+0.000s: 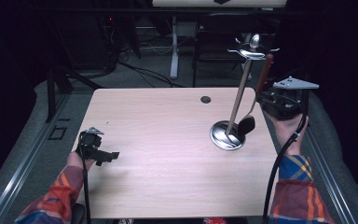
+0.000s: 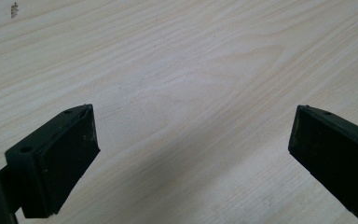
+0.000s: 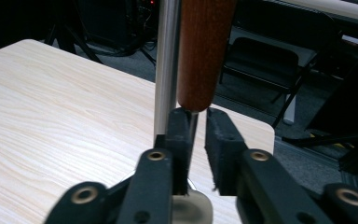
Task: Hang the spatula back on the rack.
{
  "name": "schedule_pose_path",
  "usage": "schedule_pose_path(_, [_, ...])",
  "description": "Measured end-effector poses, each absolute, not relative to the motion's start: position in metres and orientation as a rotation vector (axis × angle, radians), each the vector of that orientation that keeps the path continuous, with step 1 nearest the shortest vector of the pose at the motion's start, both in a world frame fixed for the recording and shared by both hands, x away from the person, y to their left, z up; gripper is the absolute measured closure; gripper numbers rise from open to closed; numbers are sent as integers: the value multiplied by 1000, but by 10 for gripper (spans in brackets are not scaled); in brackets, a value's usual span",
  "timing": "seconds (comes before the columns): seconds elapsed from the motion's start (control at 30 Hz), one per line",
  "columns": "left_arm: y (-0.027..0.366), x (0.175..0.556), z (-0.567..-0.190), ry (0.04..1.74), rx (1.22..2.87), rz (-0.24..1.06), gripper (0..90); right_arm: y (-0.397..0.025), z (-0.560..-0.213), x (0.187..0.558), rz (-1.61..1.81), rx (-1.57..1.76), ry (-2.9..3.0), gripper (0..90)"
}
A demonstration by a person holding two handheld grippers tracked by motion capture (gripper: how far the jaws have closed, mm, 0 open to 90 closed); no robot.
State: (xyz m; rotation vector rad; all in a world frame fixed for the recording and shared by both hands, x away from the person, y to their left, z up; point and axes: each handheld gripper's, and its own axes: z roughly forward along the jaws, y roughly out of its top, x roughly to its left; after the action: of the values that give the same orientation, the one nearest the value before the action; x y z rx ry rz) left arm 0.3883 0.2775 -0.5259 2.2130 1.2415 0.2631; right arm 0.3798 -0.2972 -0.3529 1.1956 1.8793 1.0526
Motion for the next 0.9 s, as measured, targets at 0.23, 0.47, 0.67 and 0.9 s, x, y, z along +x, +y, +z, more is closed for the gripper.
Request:
schedule_pose_path(0.23, [278,388,-526,1241,2213,260,11,-295,-355,375,1019,1214,1936,511])
schedule_pose_path(0.47, [278,388,-525,1242,2212,260,12,-288,-362,370,965,1237,2031,311])
schedule_pose_path(0.67, [278,388,-525,1241,2210,261,11,-282,-373,365,933,1238,2102,208])
schedule_pose_path(0.9, [278,387,-525,1238,2213,260,12,-281,-387,355,902,1248,2162,156])
